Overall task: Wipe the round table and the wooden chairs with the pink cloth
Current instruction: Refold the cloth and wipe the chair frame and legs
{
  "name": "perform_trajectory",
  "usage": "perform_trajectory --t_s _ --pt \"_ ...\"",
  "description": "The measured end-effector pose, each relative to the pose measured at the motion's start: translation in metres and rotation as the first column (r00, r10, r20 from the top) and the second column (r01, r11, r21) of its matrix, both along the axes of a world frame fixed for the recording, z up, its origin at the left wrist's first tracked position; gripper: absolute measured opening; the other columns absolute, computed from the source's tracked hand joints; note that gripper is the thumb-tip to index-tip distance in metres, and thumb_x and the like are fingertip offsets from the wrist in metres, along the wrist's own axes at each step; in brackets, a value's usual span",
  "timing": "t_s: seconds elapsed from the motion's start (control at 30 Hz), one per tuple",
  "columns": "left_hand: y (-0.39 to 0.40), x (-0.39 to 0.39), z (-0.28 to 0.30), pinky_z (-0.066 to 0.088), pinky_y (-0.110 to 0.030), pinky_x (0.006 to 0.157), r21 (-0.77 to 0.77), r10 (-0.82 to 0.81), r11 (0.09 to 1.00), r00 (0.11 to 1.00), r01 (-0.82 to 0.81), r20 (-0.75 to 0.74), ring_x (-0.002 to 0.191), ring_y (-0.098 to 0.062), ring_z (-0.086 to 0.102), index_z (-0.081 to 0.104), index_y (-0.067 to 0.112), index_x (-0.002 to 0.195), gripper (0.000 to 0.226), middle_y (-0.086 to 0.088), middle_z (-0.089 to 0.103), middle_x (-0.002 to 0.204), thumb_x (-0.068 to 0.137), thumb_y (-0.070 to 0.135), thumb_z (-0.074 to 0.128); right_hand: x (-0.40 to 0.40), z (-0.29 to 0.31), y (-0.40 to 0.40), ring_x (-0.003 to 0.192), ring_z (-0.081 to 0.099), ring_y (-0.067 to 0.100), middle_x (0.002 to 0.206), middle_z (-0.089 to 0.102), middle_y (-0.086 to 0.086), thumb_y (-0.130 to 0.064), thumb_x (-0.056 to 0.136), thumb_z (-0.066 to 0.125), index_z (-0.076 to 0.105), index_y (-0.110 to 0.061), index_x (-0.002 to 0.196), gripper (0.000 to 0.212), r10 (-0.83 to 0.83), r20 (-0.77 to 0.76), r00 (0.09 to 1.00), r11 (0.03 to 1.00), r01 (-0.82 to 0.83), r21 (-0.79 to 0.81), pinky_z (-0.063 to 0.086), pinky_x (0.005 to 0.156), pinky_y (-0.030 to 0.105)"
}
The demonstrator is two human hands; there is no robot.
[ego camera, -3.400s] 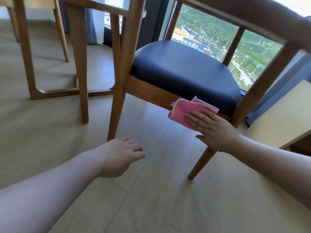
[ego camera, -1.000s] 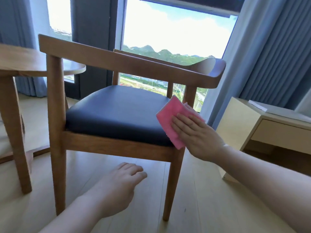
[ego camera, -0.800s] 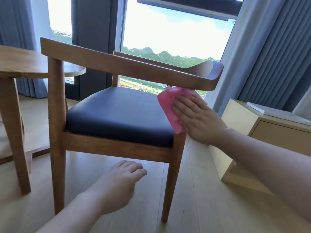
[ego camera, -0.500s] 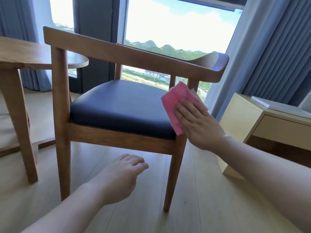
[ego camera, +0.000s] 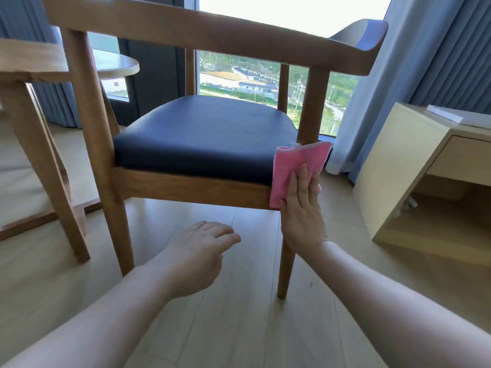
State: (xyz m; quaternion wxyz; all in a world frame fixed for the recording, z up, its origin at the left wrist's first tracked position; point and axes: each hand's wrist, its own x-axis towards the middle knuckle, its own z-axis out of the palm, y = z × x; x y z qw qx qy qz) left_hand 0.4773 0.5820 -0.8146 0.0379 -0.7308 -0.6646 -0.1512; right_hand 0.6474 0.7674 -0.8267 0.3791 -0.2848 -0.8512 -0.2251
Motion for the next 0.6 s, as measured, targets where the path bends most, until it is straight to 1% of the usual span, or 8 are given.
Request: perform_trajectory --t_s 0.1,0.17,0.23,0.27,0.33,0.4,0.5,0.6 --pt "0.003 0.005 0.0 0.016 -0.02 0.109 0.012 -0.028 1.0 0.999 0.028 -0.022 0.134 -0.009 0.032 0.04 0.034 0.14 0.048 0.014 0.04 0.144 0.095 0.018 0.046 -0.009 0.015 0.002 0.136 0.013 0.054 0.151 0.01 0.032 0.001 0.088 0.063 0.008 0.013 0.143 0.078 0.037 -0.131 0.991 0.996 -0.048 -0.079 0.014 0.109 0.056" --pt "0.004 0.007 0.002 0.022 -0.022 0.108 0.005 -0.038 0.999 0.998 0.039 -0.041 0.132 -0.01 0.038 0.045 0.032 0.138 0.047 0.013 0.045 0.141 0.094 0.017 0.049 -0.011 0.038 0.005 0.137 0.018 0.054 0.15 0.013 0.035 -0.001 0.092 0.058 0.011 0.013 0.143 0.07 0.09 -0.168 0.982 0.989 -0.108 -0.104 0.03 0.108 0.055" --pt "0.005 0.011 0.006 0.021 -0.019 0.107 -0.013 -0.045 0.999 0.998 0.045 -0.039 0.131 -0.009 0.038 0.045 0.032 0.137 0.046 0.014 0.046 0.14 0.094 0.017 0.048 -0.016 0.068 0.01 0.132 0.036 0.048 0.153 0.012 0.031 -0.007 0.096 0.053 0.005 0.008 0.146 0.071 0.143 -0.263 0.954 0.973 -0.183 -0.138 0.046 0.097 0.041" --pt "0.006 0.012 0.008 0.02 -0.017 0.107 -0.018 -0.047 0.999 0.998 0.047 -0.029 0.131 -0.007 0.036 0.044 0.034 0.137 0.046 0.015 0.044 0.14 0.094 0.018 0.047 -0.019 0.084 0.011 0.125 0.046 0.043 0.155 0.011 0.028 -0.01 0.097 0.052 0.003 0.005 0.148 0.072 0.16 -0.331 0.93 0.961 -0.223 -0.162 0.049 0.088 0.032" --pt "0.011 0.014 0.017 0.017 -0.014 0.105 -0.016 -0.051 0.999 0.998 0.051 -0.02 0.131 -0.004 0.033 0.042 0.036 0.137 0.046 0.017 0.043 0.14 0.094 0.018 0.047 -0.025 0.107 0.013 0.11 0.057 0.034 0.156 0.014 0.023 -0.015 0.096 0.054 0.005 0.002 0.149 0.074 0.156 -0.43 0.89 0.947 -0.259 -0.192 0.044 0.077 0.023" --pt "0.016 0.017 0.029 0.013 -0.01 0.103 -0.002 -0.06 0.998 0.997 0.06 -0.041 0.131 -0.004 0.034 0.044 0.034 0.136 0.046 0.015 0.044 0.14 0.094 0.017 0.047 -0.027 0.115 0.014 0.103 0.06 0.033 0.155 0.02 0.021 -0.016 0.095 0.057 0.01 0.001 0.149 0.074 0.128 -0.467 0.875 0.946 -0.249 -0.208 0.043 0.075 0.022" --pt "0.02 0.018 0.045 0.016 -0.011 0.104 0.001 -0.042 0.999 0.996 0.042 -0.074 0.132 -0.009 0.036 0.046 0.029 0.137 0.045 0.011 0.045 0.141 0.094 0.015 0.047 -0.023 0.108 0.012 0.106 0.059 0.032 0.152 0.028 0.019 -0.021 0.095 0.056 0.012 -0.002 0.15 0.072 0.126 -0.494 0.86 0.923 -0.284 -0.259 0.047 0.079 0.024" --pt "0.018 0.018 0.053 0.022 -0.017 0.108 -0.01 -0.013 1.0 0.994 0.012 -0.107 0.133 -0.011 0.035 0.045 0.029 0.138 0.046 0.01 0.045 0.142 0.094 0.016 0.047 -0.016 0.084 0.009 0.112 0.054 0.023 0.149 0.032 0.012 -0.025 0.096 0.053 0.01 -0.009 0.151 0.072 0.122 -0.545 0.83 0.874 -0.35 -0.337 0.045 0.083 0.016"
